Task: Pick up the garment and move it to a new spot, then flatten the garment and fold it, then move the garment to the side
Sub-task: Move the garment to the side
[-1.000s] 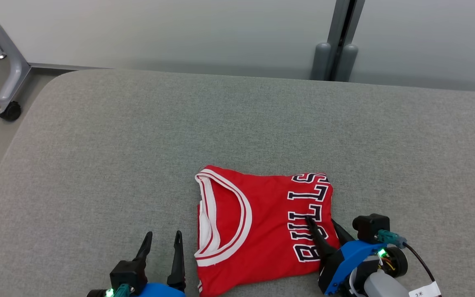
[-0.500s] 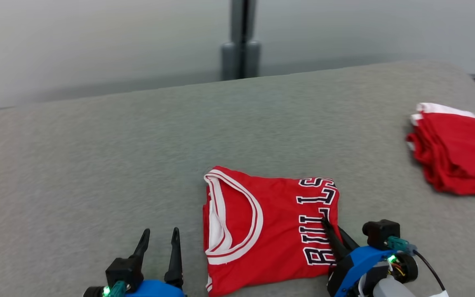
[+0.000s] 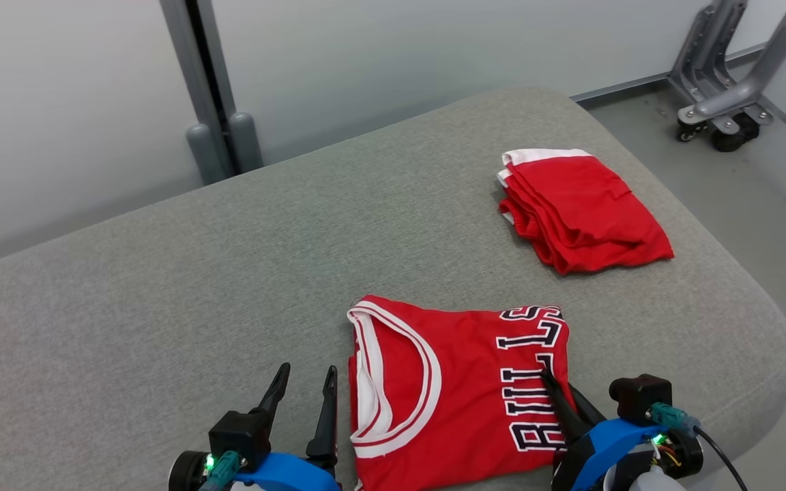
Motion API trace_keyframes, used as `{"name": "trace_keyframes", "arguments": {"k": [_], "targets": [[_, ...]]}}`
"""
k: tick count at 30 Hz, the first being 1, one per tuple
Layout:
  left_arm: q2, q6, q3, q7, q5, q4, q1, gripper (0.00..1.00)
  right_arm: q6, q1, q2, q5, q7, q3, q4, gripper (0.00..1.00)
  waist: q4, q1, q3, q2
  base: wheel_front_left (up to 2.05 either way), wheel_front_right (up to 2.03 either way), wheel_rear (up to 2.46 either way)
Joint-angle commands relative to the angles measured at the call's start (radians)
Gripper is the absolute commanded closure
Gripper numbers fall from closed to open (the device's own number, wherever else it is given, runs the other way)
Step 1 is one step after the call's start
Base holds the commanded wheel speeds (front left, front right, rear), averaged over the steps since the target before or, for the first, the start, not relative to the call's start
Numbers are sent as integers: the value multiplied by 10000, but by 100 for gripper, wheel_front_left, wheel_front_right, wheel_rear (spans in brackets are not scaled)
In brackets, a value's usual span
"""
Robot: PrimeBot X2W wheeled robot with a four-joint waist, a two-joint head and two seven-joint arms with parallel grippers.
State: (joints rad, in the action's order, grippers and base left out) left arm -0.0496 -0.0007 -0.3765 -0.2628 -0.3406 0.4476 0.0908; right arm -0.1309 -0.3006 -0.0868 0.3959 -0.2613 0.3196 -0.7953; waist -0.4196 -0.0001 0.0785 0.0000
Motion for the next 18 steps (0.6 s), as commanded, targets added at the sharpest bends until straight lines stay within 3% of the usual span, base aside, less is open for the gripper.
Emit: {"name": "trace_keyframes", "arguments": {"k": [1,11,18], "targets": [[-19,6,-88,-21,-36,-3,174,0,3,50,-104,31,-44,3,91,100,-206,1,-105,0,0,0,0],[-17,44,-148,-19,-68,138,-46,0,3,-563,-345,-72,-44,102,203,100,-55,1,-16,0,0,0,0],[-19,-20,-105,-21,243,439,116,0,3,-2767,-1092,-269,171,687,-456,100,417,1,303,0,0,0,0]]}}
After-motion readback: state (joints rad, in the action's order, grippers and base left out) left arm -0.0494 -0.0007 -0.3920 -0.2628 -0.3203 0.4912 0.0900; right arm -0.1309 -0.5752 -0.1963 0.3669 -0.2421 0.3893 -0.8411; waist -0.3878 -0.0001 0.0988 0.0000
